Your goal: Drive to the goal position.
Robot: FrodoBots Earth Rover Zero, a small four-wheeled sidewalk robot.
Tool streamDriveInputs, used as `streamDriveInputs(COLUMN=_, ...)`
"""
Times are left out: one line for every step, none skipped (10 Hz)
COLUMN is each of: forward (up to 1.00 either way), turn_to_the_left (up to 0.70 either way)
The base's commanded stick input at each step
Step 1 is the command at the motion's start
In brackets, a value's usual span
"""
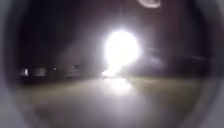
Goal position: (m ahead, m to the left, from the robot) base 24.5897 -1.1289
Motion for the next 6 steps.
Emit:
streamDriveInputs(forward=1.0, turn_to_the_left=-0.07)
streamDriveInputs(forward=1.0, turn_to_the_left=-0.02)
streamDriveInputs(forward=1.0, turn_to_the_left=0.0)
streamDriveInputs(forward=1.0, turn_to_the_left=0.0)
streamDriveInputs(forward=1.0, turn_to_the_left=0.0)
streamDriveInputs(forward=1.0, turn_to_the_left=0.0)
